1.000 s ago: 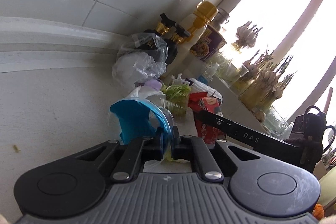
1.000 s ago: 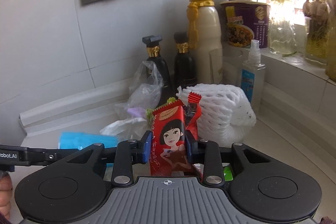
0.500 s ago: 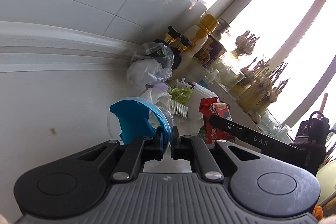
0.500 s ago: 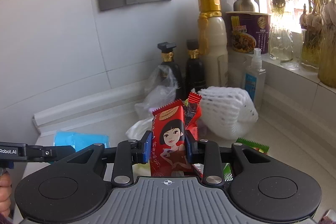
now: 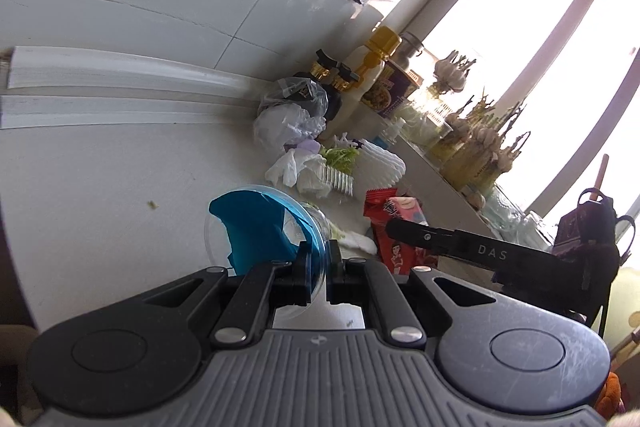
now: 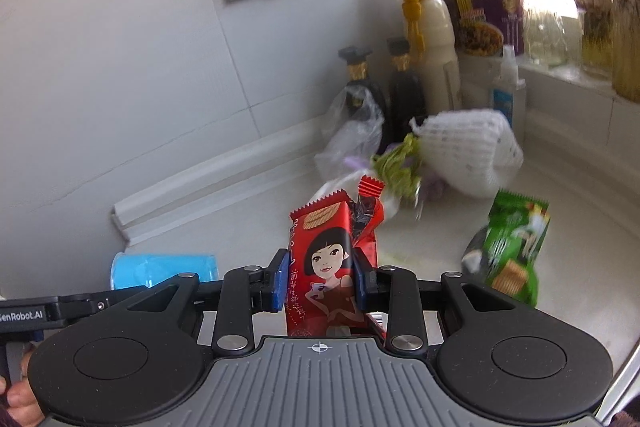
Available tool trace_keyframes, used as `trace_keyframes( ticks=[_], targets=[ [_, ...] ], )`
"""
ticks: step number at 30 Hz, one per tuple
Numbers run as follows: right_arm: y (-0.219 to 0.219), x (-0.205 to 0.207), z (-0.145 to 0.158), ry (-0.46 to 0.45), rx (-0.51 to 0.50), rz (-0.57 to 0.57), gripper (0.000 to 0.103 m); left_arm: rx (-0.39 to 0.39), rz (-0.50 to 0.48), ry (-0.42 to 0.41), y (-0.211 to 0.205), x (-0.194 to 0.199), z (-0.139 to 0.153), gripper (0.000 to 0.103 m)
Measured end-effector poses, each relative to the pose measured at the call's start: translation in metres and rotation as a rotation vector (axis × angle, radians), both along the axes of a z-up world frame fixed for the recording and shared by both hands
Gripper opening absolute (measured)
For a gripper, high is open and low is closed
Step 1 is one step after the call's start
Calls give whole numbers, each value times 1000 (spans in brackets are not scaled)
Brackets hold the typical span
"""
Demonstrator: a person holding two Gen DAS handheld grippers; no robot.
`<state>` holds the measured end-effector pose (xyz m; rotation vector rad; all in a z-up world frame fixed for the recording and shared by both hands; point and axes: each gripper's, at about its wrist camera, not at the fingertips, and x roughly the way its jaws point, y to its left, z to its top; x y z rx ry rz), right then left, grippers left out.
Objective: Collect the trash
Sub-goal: 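Carry the blue cup and red wrapper with both tools to the wastebasket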
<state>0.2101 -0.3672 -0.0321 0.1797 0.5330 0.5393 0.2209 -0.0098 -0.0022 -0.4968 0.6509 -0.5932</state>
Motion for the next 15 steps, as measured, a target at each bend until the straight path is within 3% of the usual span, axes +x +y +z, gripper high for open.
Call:
trace_keyframes(
  ticks=[15],
  targets=[
    [27, -55, -13, 77, -15, 61, 30, -7, 22, 14, 42, -49, -3, 5]
  ],
)
